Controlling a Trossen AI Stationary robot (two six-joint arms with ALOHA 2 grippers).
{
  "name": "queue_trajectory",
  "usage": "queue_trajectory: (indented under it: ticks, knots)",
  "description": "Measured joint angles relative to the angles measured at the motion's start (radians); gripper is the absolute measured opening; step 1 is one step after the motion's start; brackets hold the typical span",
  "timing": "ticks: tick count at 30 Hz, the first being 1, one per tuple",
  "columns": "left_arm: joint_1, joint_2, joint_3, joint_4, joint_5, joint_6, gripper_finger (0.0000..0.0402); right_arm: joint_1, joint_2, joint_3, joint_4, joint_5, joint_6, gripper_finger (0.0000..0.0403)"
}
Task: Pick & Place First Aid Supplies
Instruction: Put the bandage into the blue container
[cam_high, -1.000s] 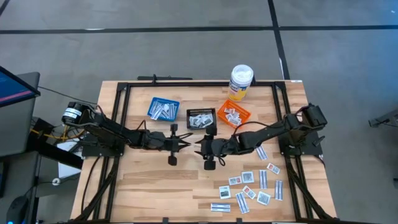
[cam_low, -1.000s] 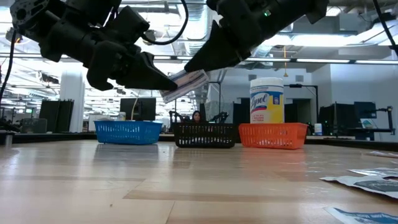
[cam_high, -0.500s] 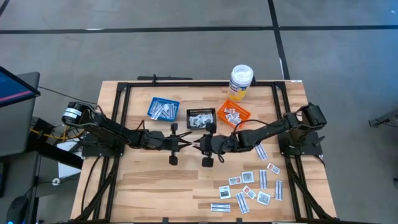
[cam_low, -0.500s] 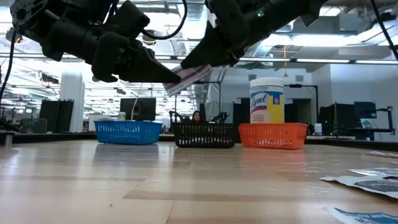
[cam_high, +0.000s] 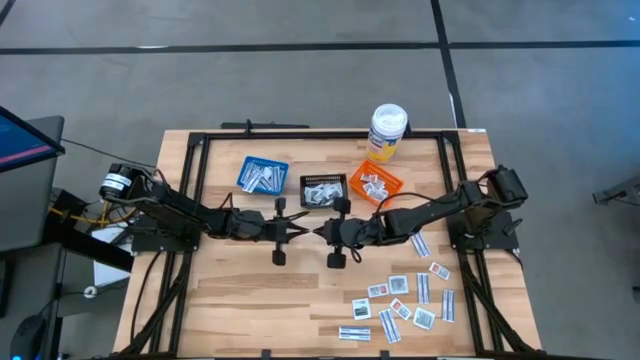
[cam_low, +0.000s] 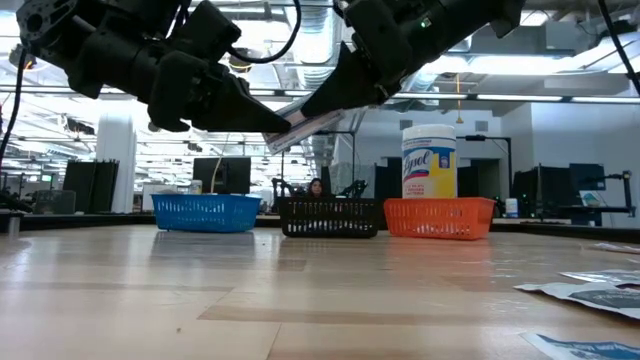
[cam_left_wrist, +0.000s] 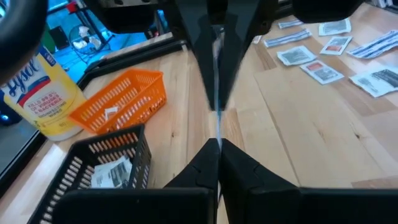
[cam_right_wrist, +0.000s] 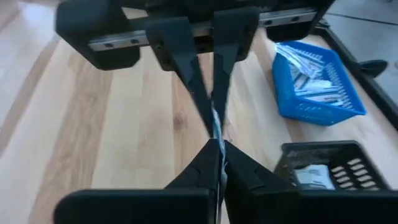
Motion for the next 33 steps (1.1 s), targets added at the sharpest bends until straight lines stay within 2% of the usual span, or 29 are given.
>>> queue_trajectory:
  ticks: [5, 13, 19, 25, 30, 33]
  knots:
    - [0.0, -0.001, -0.001, -0.006, -0.002, -0.001, 0.0005, 0.018, -0.027, -0.001, -0.052, 0.06, 0.0, 0.0008]
    - [0.0, 0.0, 0.002, -0.005, -0.005, -0.004, 0.0005, 0.032, -0.048, 0.0, -0.089, 0.086, 0.0, 0.0005]
    - [0.002, 0.0, -0.001, -0.019, -0.117, -0.036, 0.0007, 0.034, -0.053, 0.0, -0.158, 0.109, 0.0, 0.0006]
    - [0.002, -0.002, -0.001, -0.042, -0.166, -0.038, 0.0007, 0.038, -0.059, 0.0, -0.198, 0.153, 0.001, 0.0002]
    - [0.002, -0.003, 0.0, -0.072, -0.203, -0.038, 0.0007, 0.041, -0.059, 0.0, -0.215, 0.207, 0.004, 0.0018]
    - [0.002, -0.003, 0.0, -0.086, -0.28, -0.038, 0.0006, 0.049, -0.059, 0.0, -0.25, 0.242, 0.019, 0.0035]
